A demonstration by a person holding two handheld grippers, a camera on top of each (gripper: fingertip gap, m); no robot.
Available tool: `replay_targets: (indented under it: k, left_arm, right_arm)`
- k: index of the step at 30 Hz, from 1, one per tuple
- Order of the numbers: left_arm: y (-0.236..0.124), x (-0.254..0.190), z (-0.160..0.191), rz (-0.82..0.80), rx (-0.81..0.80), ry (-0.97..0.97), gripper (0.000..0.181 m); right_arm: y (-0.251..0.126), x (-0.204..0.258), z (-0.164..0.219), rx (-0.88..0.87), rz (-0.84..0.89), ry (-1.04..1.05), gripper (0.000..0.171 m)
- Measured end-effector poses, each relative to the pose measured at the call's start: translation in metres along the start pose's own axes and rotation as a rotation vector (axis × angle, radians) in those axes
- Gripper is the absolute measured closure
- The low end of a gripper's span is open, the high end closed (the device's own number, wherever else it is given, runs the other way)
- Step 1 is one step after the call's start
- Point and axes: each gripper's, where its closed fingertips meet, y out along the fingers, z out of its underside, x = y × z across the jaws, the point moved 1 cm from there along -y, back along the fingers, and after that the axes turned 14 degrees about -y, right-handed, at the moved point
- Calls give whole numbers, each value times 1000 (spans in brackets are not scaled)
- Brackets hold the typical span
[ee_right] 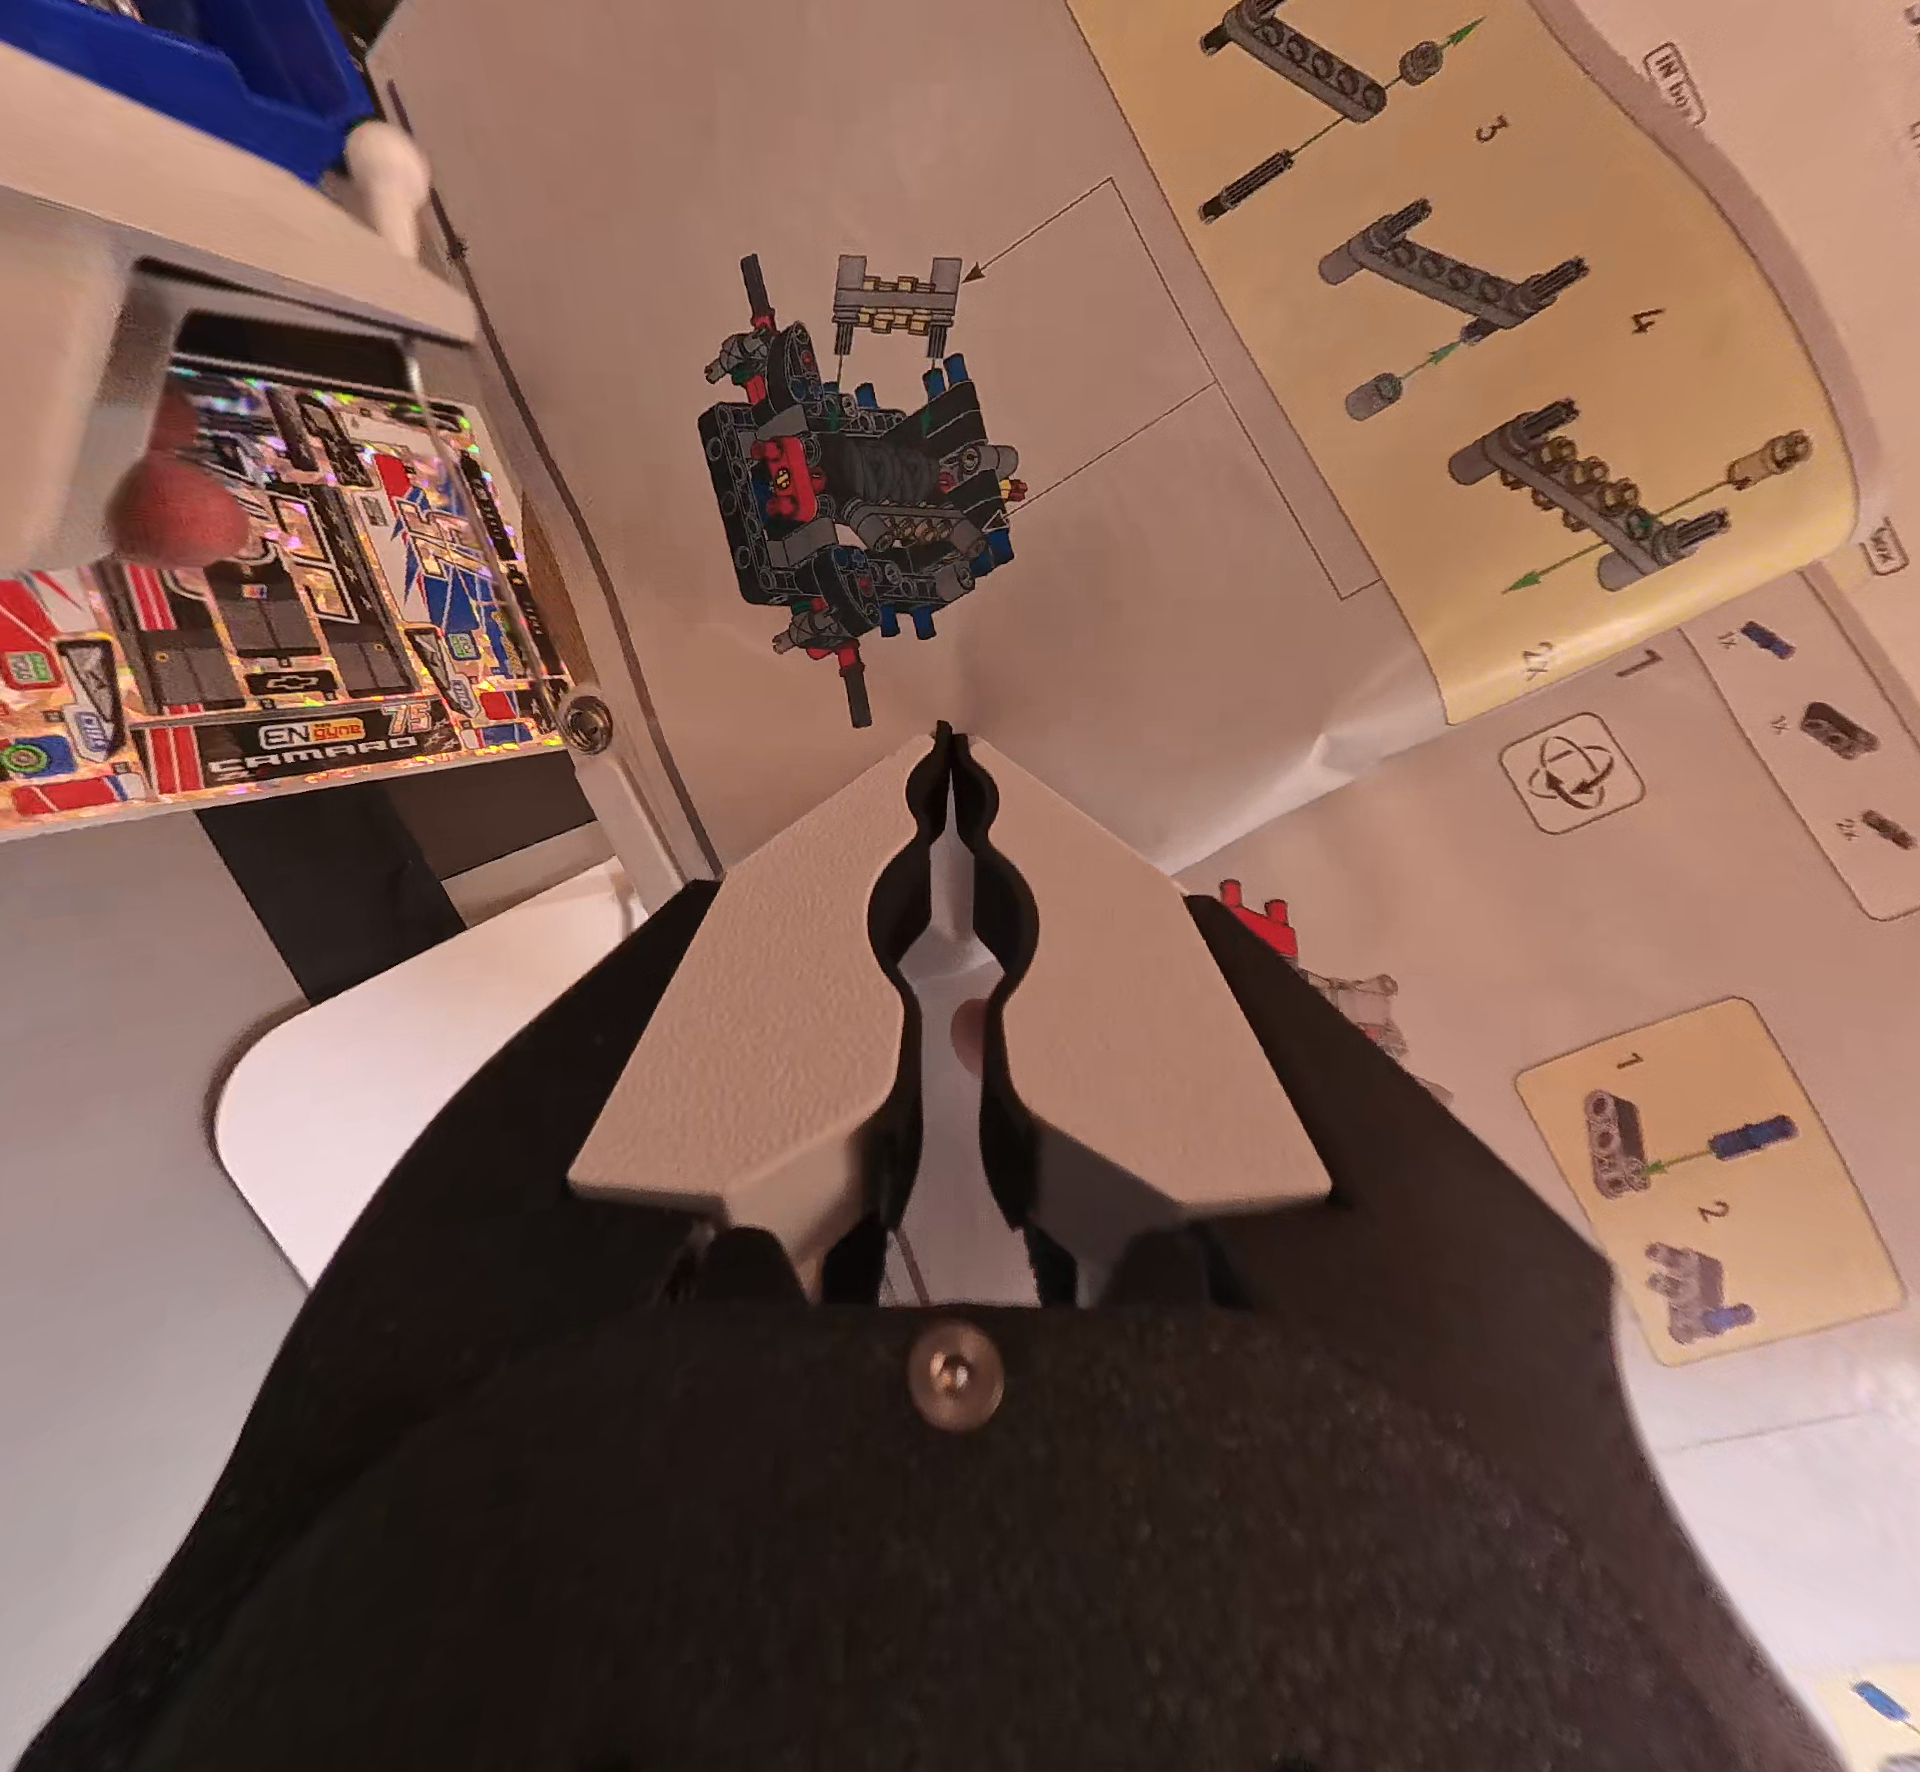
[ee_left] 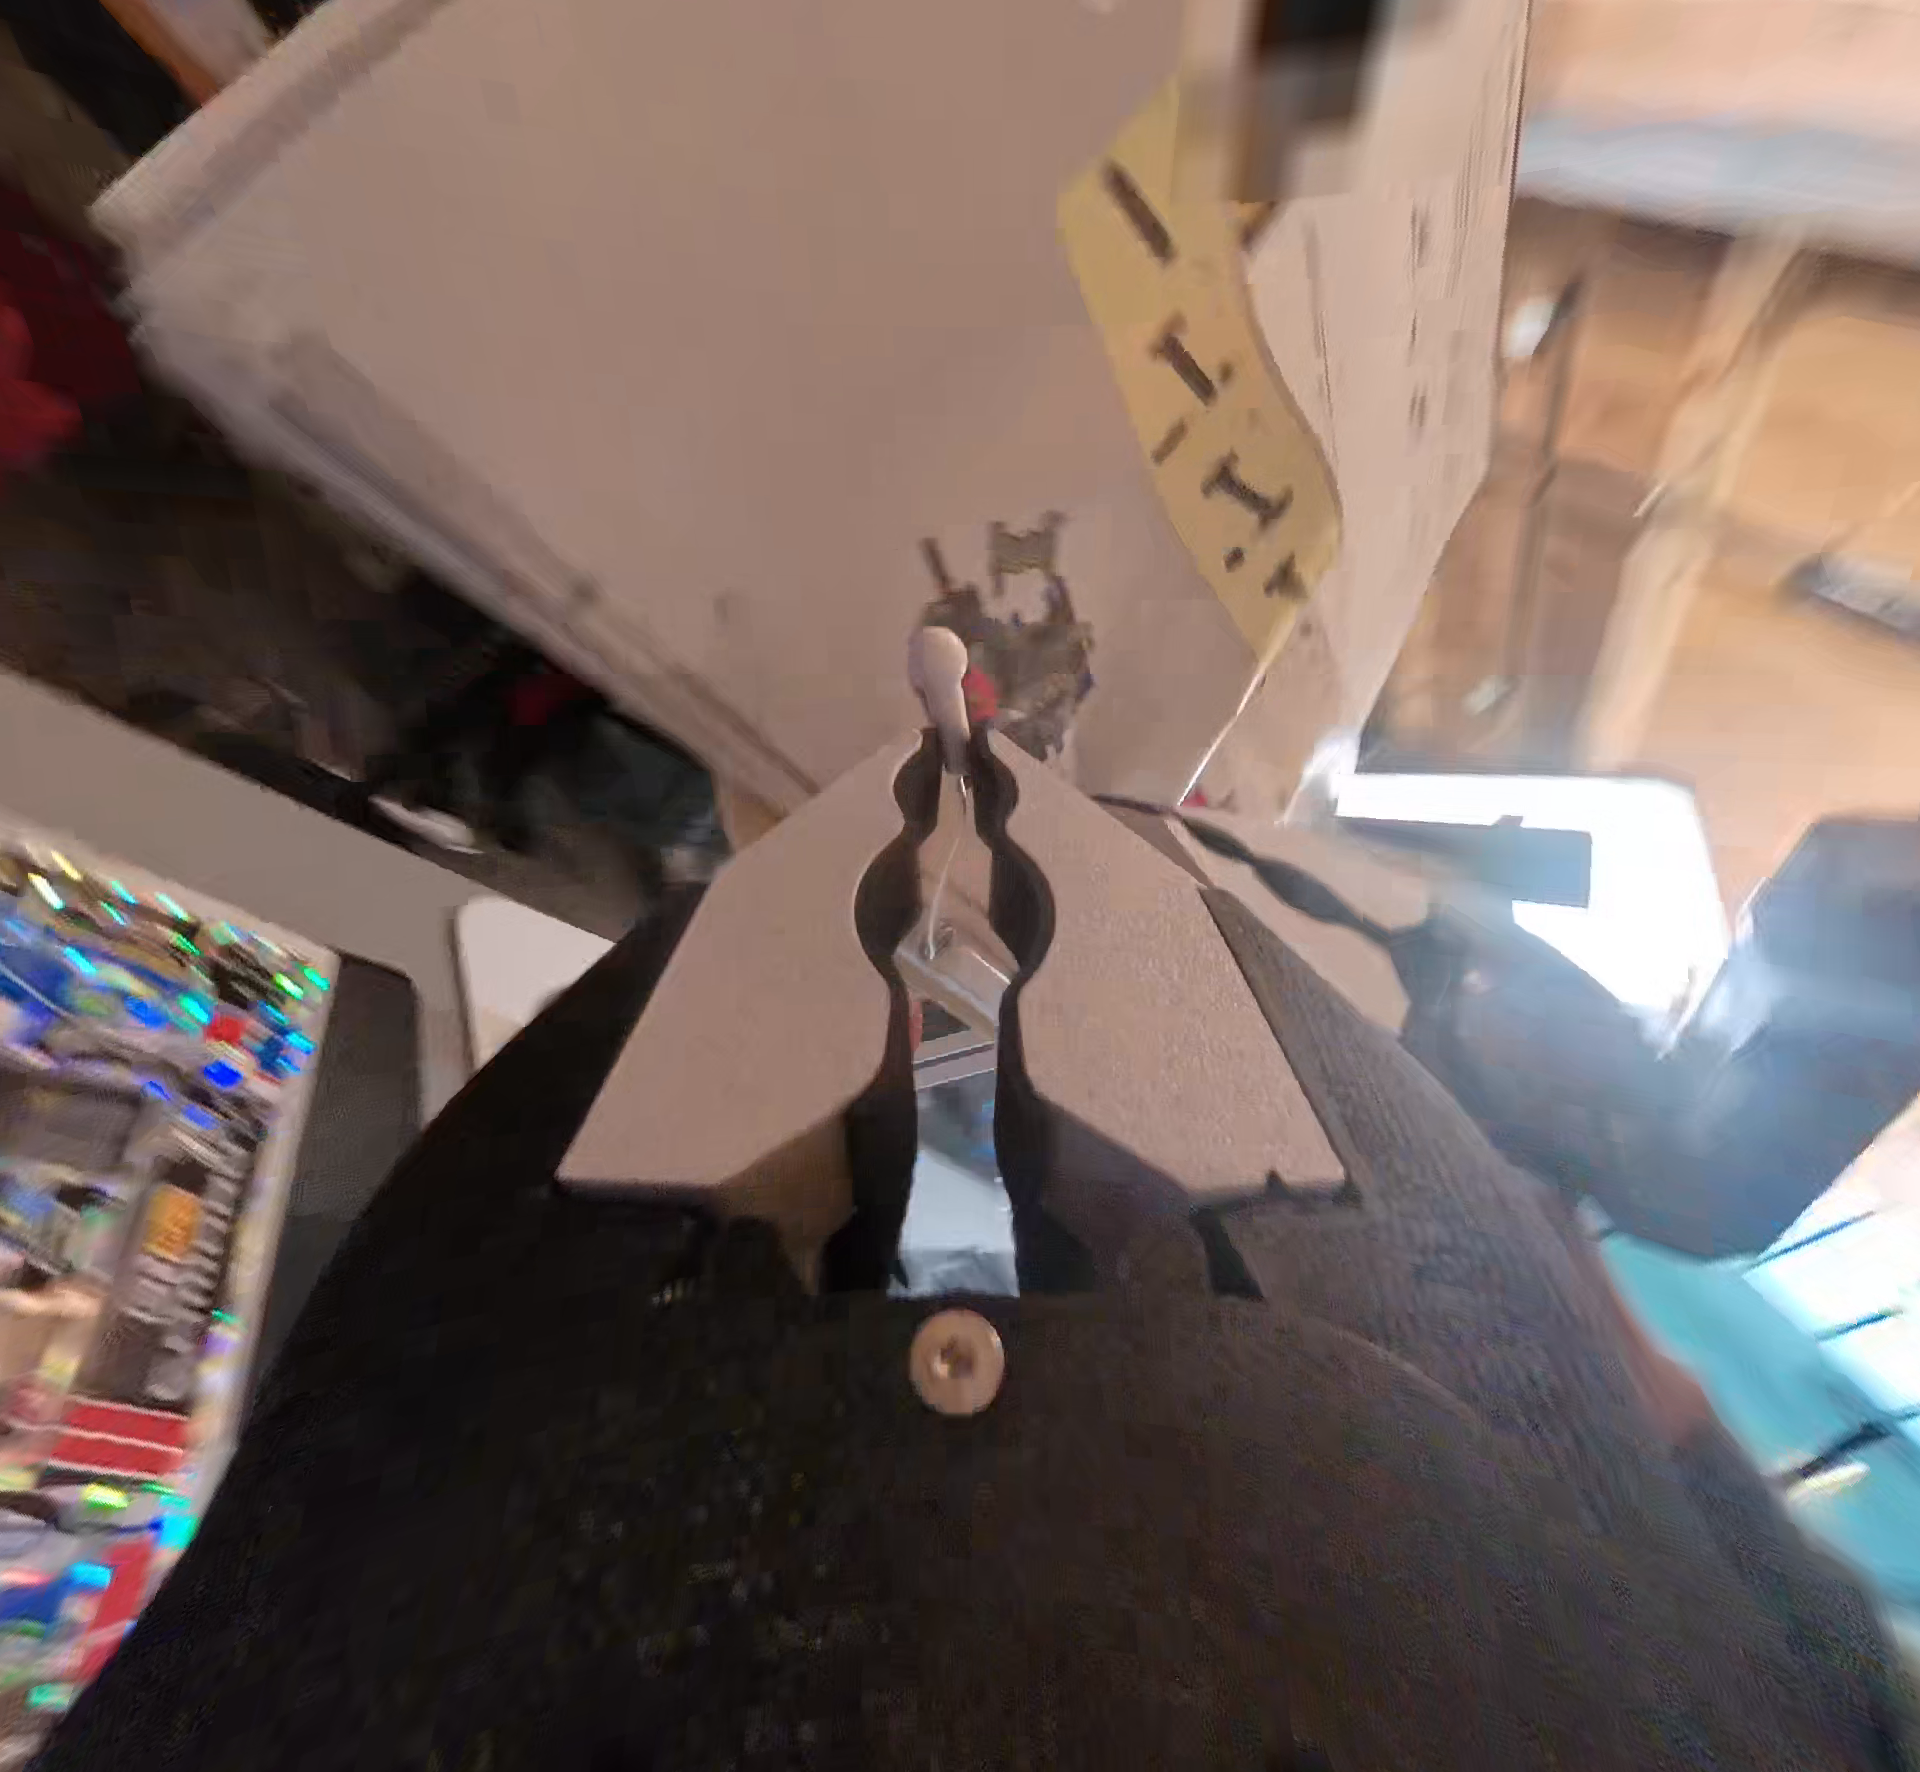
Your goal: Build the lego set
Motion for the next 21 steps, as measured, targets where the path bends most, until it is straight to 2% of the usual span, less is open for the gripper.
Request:
replay_targets:
  k: [4, 9, 12, 14, 16, 17, 19, 21]
  left_arm:
    - [23, -31, 19, -80, 182, 474, 178]
    - [49, -43, 68, -126, 441, 961, 178]
    - [53, -39, 82, -133, 501, 1100, 179]
    - [50, -31, 96, -114, 583, 1176, 181]
    - [44, -20, 114, -86, 675, 1312, 181]
    - [41, -8, 118, -131, 713, 1402, 181]
    - [40, -3, 118, -156, 681, 1509, 181]
    - [39, -3, 118, -187, 688, 1496, 181]
  right_arm:
    - [2, 3, -3, -24, -38, 61, 171]
    - [1, 6, -2, -40, -70, 88, 171]
    - [-14, 11, 8, -107, -111, 147, 170]
    - [-29, 18, 17, -176, -145, 209, 161]
    - [-47, 21, 30, -230, -148, 286, 160]
    - [-56, 21, 38, -255, -139, 323, 161]
    - [-72, 20, 60, -270, -110, 391, 161]
    - [-87, 18, 83, -273, -81, 475, 161]
